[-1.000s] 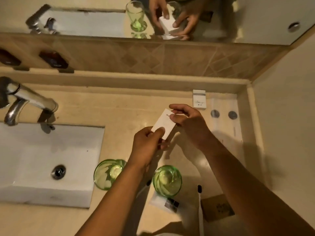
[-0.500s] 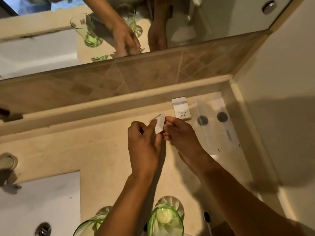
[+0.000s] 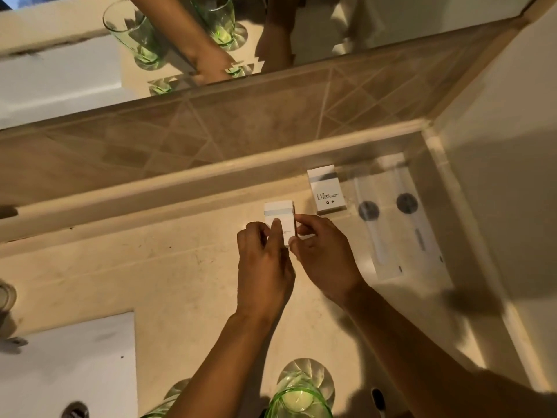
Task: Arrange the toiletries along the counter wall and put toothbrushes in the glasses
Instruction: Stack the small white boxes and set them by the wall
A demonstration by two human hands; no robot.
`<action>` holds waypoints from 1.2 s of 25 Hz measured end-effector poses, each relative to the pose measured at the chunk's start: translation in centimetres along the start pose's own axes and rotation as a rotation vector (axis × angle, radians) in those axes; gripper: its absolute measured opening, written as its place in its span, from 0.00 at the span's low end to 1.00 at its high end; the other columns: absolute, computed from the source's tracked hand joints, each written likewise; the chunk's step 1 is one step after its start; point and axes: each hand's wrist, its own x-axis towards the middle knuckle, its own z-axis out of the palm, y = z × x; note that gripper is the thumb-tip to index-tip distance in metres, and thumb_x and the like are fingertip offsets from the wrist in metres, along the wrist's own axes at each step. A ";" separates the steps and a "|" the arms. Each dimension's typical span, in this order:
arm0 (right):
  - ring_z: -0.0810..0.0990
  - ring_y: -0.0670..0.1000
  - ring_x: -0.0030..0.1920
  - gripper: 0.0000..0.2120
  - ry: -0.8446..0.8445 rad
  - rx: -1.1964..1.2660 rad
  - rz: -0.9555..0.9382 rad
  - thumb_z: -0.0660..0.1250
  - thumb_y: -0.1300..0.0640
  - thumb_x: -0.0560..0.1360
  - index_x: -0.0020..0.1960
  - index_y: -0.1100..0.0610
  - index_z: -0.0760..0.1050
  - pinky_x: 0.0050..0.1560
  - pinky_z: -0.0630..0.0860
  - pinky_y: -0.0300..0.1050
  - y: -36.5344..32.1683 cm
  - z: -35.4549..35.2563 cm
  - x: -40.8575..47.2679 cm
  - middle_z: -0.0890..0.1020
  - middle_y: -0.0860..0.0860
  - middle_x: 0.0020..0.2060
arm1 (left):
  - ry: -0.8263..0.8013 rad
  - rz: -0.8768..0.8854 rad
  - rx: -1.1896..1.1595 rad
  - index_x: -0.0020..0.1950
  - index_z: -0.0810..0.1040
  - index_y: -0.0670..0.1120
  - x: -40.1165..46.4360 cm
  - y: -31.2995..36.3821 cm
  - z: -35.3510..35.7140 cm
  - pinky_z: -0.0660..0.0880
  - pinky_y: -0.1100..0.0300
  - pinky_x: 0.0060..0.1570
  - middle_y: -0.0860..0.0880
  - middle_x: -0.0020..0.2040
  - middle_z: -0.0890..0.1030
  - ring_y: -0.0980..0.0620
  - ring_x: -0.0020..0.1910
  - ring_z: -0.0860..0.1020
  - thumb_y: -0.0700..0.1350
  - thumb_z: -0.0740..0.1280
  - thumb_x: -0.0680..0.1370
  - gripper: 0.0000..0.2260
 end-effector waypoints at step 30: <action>0.78 0.51 0.62 0.17 0.225 -0.375 -0.130 0.71 0.54 0.77 0.65 0.50 0.77 0.62 0.76 0.41 0.8 -4.9 5.2 0.70 0.49 0.68 | -0.037 -0.035 -0.091 0.69 0.79 0.51 5.0 -0.2 2.4 0.70 0.46 0.68 0.47 0.68 0.78 0.45 0.70 0.71 0.46 0.69 0.78 0.18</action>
